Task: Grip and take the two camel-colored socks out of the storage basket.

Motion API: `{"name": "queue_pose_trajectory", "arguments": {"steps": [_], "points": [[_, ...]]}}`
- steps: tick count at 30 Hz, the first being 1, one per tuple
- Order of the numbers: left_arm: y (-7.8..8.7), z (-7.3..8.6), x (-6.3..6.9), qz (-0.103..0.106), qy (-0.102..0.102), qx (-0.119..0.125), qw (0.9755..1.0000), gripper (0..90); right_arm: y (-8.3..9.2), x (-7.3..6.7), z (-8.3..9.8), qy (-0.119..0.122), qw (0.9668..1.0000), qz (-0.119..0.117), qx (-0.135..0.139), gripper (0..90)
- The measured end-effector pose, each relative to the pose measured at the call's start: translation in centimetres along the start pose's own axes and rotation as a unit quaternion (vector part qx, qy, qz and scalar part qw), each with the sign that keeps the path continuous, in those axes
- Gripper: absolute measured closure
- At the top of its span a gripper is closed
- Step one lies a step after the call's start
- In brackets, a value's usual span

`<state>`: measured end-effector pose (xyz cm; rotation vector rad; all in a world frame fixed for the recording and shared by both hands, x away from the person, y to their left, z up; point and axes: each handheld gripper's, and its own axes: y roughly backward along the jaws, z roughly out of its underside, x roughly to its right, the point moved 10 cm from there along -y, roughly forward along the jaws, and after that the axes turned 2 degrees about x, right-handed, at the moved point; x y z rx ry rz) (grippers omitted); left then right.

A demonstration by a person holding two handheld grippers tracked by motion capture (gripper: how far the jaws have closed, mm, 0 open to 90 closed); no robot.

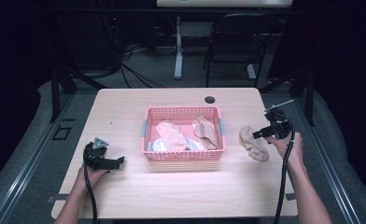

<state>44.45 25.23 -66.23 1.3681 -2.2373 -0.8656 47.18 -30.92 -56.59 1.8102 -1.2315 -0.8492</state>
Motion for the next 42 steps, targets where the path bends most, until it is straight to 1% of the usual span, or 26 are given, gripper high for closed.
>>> {"name": "queue_pose_trajectory", "arguments": {"steps": [2, 3, 4, 6, 7, 10, 11, 12, 15, 18, 19, 21, 26, 27, 29, 31, 32, 36, 38, 42], "points": [[0.0, 0.0, 0.0, 0.001, 0.0, -0.001, 1.0, 0.3, 0.3, -0.4, -0.2, -0.001, 0.9999, -0.013, 0.009, 21.6], [0.0, 0.0, 0.0, 0.001, 0.0, -0.001, 1.0, 0.3, 0.4, -0.5, -0.3, -0.001, 0.9998, -0.016, 0.012, 17.9], [0.0, 0.0, 0.0, 0.001, 0.001, 0.0, 1.0, 0.3, 0.5, -0.5, -0.3, 0.005, 0.9998, -0.015, 0.01, 15.1], [0.0, 0.0, 0.0, 0.001, 0.0, 0.0, 1.0, 0.3, 0.8, -0.9, -0.6, 0.002, 0.9995, -0.026, 0.02, 12.7], [0.0, 0.0, 0.0, 0.001, -0.001, -0.001, 1.0, 0.3, 0.9, -1.0, -0.7, 0.004, 0.9993, -0.029, 0.024, 9.7], [0.0, 0.0, 0.0, 0.0, 0.0, 0.0, 1.0, 0.4, 1.3, -1.2, -1.0, 0.011, 0.9992, -0.025, 0.029, 1.0], [0.0, 0.0, 0.0, 0.001, -0.001, -0.001, 1.0, 0.4, 1.5, -1.2, -1.2, 0.011, 0.999, -0.029, 0.034, 0.0], [0.0, 0.0, 0.0, 0.0, -0.001, 0.0, 1.0, 0.3, 1.6, -1.3, -1.3, 0.008, 0.9987, -0.029, 0.04, 0.0], [0.0, 0.0, 0.0, 0.0, -0.001, 0.0, 1.0, 0.3, 2.2, -1.4, -1.8, 0.013, 0.9983, -0.029, 0.048, 0.0], [0.0, 0.0, 0.0, 0.0, 0.001, 0.001, 1.0, 0.3, 2.7, -1.8, -2.3, 0.015, 0.9976, -0.036, 0.057, 0.0], [0.0, 0.0, 0.0, 0.0, 0.001, 0.0, 1.0, 0.4, 2.8, -2.0, -2.5, 0.016, 0.9973, -0.037, 0.062, 0.0], [0.0, 0.0, 0.0, 0.0, 0.001, 0.001, 1.0, 0.3, 2.9, -2.4, -2.8, 0.021, 0.9971, -0.037, 0.064, 0.0], [0.0, 0.0, 0.0, 0.0, 0.001, 0.001, 1.0, 0.4, 2.8, -3.5, -3.3, 0.028, 0.9968, -0.044, 0.061, 0.0], [0.0, 0.0, 0.0, 0.0, 0.0, 0.0, 1.0, 0.4, 2.8, -3.6, -3.3, 0.029, 0.9971, -0.041, 0.057, 0.0], [0.0, 0.0, 0.0, 0.0, 0.001, 0.0, 1.0, 0.4, 2.8, -4.0, -3.6, 0.032, 0.9968, -0.046, 0.057, 0.0], [0.0, 0.0, 0.0, 0.0, 0.0, 0.0, 1.0, 0.4, 2.8, -4.3, -3.8, 0.036, 0.9969, -0.044, 0.054, 0.0], [0.0, 0.0, 0.0, 0.0, 0.001, 0.0, 1.0, 0.4, 2.8, -4.6, -4.0, 0.04, 0.9967, -0.048, 0.052, 0.0], [0.0, 0.0, 0.0, 0.0, 0.001, 0.001, 1.0, 0.4, 3.0, -5.5, -4.6, 0.048, 0.9962, -0.051, 0.051, 0.0], [0.0, 0.0, 0.0, 0.0, 0.001, 0.001, 1.0, 0.3, 3.2, -6.2, -5.1, 0.055, 0.9959, -0.052, 0.048, 0.0], [0.0, 0.0, 0.0, 0.0, 0.0, 0.0, 1.0, 0.4, 3.2, -7.5, -5.9, 0.07, 0.9946, -0.056, 0.052, 0.0]]}}
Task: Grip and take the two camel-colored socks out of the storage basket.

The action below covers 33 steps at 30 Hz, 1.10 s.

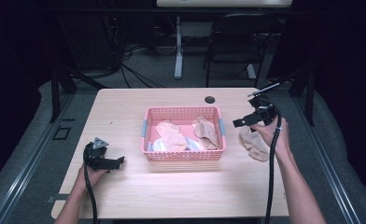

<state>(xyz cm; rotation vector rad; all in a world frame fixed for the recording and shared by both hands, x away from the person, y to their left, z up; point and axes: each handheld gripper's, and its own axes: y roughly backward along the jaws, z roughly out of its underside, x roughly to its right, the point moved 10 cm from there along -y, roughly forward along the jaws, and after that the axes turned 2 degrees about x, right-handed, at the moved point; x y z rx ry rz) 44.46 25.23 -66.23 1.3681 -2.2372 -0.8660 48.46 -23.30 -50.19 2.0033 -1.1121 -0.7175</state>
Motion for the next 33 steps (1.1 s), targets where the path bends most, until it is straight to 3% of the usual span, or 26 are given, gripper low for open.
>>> {"name": "queue_pose_trajectory", "arguments": {"steps": [11, 20, 27, 30, 33], "points": [[0.0, 0.0, 0.0, 0.001, 0.0, -0.001, 1.0, 0.4, -1.6, -4.7, -2.7, 0.035, 0.999, -0.029, -0.003, 0.1], [0.0, 0.0, 0.0, 0.001, 0.0, 0.0, 1.0, 0.3, -3.5, -8.7, -4.0, 0.062, 0.9959, -0.065, -0.01, 0.6], [0.0, 0.0, 0.0, 0.001, 0.0, 0.0, 1.0, 0.3, -5.5, -9.9, -3.7, 0.074, 0.9936, -0.08, -0.03, 5.4], [0.0, 0.0, 0.0, 0.001, -0.001, -0.001, 1.0, 0.3, -6.3, -10.2, -3.4, 0.077, 0.9924, -0.087, -0.039, 13.7], [0.0, 0.0, 0.0, 0.001, -0.001, -0.001, 1.0, 0.3, -7.4, -10.4, -3.0, 0.072, 0.9931, -0.081, -0.045, 15.7]]}}
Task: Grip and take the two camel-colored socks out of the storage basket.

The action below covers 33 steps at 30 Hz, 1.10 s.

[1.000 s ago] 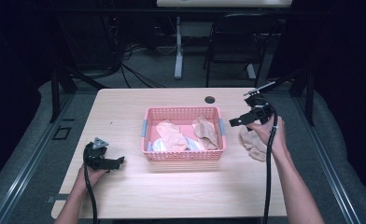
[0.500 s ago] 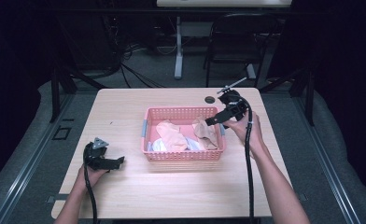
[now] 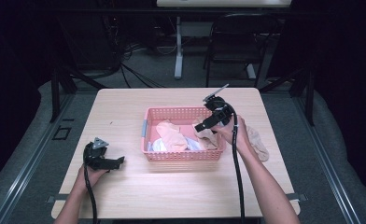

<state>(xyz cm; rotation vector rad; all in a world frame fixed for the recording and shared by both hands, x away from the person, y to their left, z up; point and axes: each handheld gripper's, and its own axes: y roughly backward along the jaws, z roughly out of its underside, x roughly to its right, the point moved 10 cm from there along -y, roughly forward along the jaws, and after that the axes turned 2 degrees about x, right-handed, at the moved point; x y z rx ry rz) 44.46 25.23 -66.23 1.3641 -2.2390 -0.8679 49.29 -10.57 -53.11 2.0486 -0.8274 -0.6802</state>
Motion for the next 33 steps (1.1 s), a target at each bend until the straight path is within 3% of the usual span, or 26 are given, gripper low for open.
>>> {"name": "queue_pose_trajectory", "arguments": {"steps": [10, 17, 21, 22, 24, 25, 26, 33], "points": [[0.0, 0.0, 0.0, 0.0, 0.0, 0.0, 1.0, 0.4, -3.3, 1.5, 1.7, -0.021, 0.9984, 0.028, -0.044, 38.5], [0.0, 0.0, 0.0, 0.001, -0.001, 0.0, 1.0, 0.4, -4.9, 2.5, 3.0, -0.025, 0.9949, 0.056, -0.08, 47.2], [0.0, 0.0, 0.0, 0.001, -0.001, 0.0, 1.0, 0.4, -5.4, 2.6, 3.1, -0.029, 0.9939, 0.068, -0.082, 48.9], [0.0, 0.0, 0.0, 0.001, -0.001, 0.0, 1.0, 0.4, -5.7, 2.5, 3.2, -0.041, 0.9936, 0.07, -0.079, 49.6], [0.0, 0.0, 0.0, 0.001, -0.001, 0.0, 1.0, 0.4, -6.0, 2.7, 3.4, -0.041, 0.9926, 0.079, -0.082, 52.5], [0.0, 0.0, 0.0, 0.001, -0.001, 0.0, 1.0, 0.4, -5.9, 2.9, 3.6, -0.032, 0.9916, 0.079, -0.098, 53.7], [0.0, 0.0, 0.0, 0.001, -0.001, 0.0, 1.0, 0.4, -6.1, 2.9, 3.6, -0.038, 0.9915, 0.086, -0.09, 55.2], [0.0, 0.0, 0.0, 0.001, -0.001, 0.0, 1.0, 0.3, -6.3, 3.5, 4.1, -0.045, 0.9876, 0.107, -0.106, 78.1]]}}
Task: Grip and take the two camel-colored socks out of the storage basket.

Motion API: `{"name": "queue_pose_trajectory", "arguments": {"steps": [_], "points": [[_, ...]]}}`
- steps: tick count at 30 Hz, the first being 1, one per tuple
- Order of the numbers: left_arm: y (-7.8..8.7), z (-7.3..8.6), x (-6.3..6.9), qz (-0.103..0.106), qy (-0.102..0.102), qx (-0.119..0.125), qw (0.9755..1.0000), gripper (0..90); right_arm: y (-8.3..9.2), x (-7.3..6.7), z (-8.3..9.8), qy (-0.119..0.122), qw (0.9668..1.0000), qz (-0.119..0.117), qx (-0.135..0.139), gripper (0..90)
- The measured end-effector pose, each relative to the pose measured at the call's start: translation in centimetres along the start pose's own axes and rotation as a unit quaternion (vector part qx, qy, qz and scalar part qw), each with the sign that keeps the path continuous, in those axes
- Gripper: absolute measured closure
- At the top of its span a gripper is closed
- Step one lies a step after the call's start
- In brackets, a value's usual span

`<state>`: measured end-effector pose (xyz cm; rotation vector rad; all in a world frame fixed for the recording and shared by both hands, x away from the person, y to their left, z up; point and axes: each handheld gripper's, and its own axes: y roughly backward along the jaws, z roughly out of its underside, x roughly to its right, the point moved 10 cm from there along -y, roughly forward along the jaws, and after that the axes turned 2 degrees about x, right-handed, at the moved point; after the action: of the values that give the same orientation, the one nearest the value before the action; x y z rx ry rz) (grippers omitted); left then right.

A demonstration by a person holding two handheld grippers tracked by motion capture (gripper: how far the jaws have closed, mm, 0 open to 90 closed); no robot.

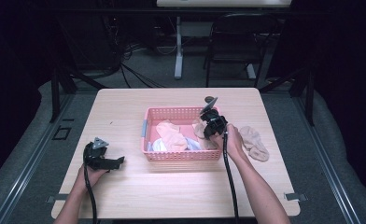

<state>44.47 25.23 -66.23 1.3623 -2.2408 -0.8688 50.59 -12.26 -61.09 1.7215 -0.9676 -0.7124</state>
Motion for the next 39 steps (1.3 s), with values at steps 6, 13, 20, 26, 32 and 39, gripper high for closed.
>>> {"name": "queue_pose_trajectory", "arguments": {"steps": [6, 13, 20, 26, 32, 39], "points": [[0.0, 0.0, 0.0, 0.0, 0.0, 0.0, 1.0, 0.3, 0.7, 0.2, 0.0, -0.001, 0.9999, -0.01, 0.006, 86.2], [0.0, 0.0, 0.0, 0.0, 0.0, 0.0, 1.0, 0.4, 2.9, 0.1, -0.4, 0.009, 0.9994, -0.02, 0.026, 86.3], [0.0, 0.0, 0.0, 0.0, 0.0, 0.0, 1.0, 0.4, 4.7, -0.4, -1.1, 0.024, 0.998, -0.036, 0.046, 86.4], [0.0, 0.0, 0.0, 0.0, 0.0, 0.0, 1.0, 0.3, 6.4, -0.6, -1.7, 0.031, 0.997, -0.037, 0.061, 86.5], [0.0, 0.0, 0.0, 0.0, 0.001, 0.0, 1.0, 0.4, 8.4, -0.9, -2.2, 0.039, 0.9959, -0.036, 0.074, 86.6], [0.0, 0.0, 0.0, 0.0, 0.001, 0.001, 1.0, 0.3, 10.5, -1.2, -3.0, 0.05, 0.9937, -0.043, 0.091, 86.6]]}}
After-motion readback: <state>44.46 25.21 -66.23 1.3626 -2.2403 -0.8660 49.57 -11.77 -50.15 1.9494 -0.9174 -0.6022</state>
